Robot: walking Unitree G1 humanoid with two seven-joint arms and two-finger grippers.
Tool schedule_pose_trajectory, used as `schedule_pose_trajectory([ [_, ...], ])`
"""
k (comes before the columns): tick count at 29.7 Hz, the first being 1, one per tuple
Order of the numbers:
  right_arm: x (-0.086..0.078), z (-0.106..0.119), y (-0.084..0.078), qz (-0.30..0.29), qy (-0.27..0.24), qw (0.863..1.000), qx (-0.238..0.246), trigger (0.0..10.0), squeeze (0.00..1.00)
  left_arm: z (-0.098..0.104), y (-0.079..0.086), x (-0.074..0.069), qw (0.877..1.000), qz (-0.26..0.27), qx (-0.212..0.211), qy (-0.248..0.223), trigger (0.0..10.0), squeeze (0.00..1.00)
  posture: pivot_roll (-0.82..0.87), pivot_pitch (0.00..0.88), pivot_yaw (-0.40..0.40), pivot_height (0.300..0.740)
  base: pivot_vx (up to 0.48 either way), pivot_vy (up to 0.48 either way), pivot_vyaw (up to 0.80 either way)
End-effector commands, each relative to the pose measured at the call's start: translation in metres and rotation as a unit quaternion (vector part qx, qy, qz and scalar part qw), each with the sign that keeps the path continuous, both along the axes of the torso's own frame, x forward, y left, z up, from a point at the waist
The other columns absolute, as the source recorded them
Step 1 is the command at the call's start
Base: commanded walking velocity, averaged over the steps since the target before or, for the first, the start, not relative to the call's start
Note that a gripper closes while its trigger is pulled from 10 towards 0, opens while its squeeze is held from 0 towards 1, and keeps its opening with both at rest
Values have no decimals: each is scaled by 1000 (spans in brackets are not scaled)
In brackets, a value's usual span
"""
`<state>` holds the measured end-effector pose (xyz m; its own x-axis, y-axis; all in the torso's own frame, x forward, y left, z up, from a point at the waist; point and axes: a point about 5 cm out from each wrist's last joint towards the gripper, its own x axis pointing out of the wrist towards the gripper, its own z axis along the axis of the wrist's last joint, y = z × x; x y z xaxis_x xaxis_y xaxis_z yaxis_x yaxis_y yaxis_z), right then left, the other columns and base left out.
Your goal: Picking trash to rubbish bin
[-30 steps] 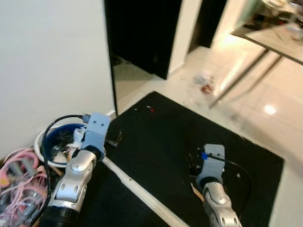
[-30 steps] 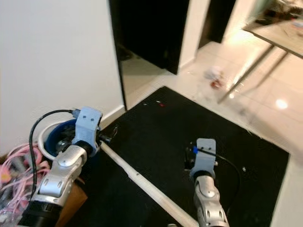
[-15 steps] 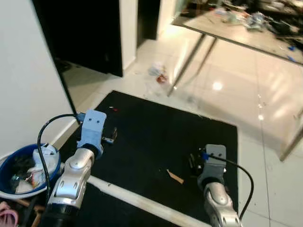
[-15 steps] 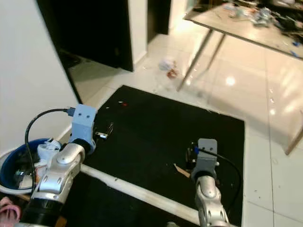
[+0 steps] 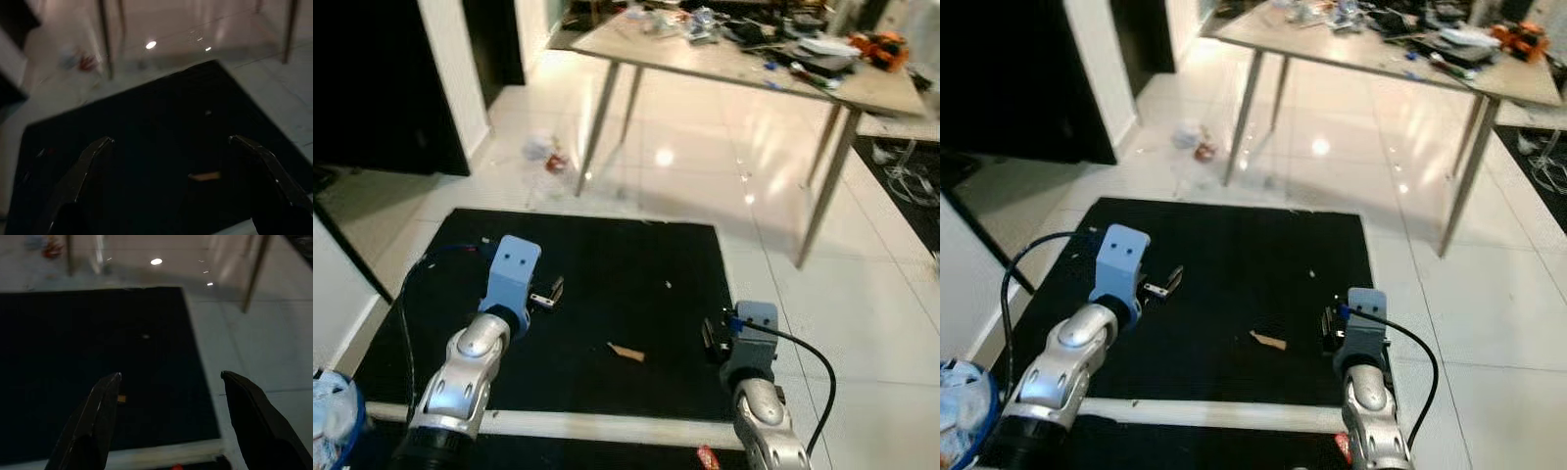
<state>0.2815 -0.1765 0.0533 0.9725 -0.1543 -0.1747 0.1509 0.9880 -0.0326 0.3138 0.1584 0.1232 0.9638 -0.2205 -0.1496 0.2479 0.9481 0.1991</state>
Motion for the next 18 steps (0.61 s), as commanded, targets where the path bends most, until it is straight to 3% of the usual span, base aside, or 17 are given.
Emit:
schedule_pose_trajectory([
  [1,-3,-4,-1,-3,7,1000,1,10000,0,-1,-1,-1,1000,-6,10,-4,10000,0,9,98,33,740,0,0,-800],
  [14,-5,-5,-1,-6,9,1000,3,10000,0,4,-5,-2,999,-22,-10,-21,10000,0,8,106,37,740,0,0,-800],
  [18,-4,-7,0,5,16,1000,-1,10000,0,4,-7,-3,999,-31,-17,-20,10000,0,9,107,37,740,0,0,0],
])
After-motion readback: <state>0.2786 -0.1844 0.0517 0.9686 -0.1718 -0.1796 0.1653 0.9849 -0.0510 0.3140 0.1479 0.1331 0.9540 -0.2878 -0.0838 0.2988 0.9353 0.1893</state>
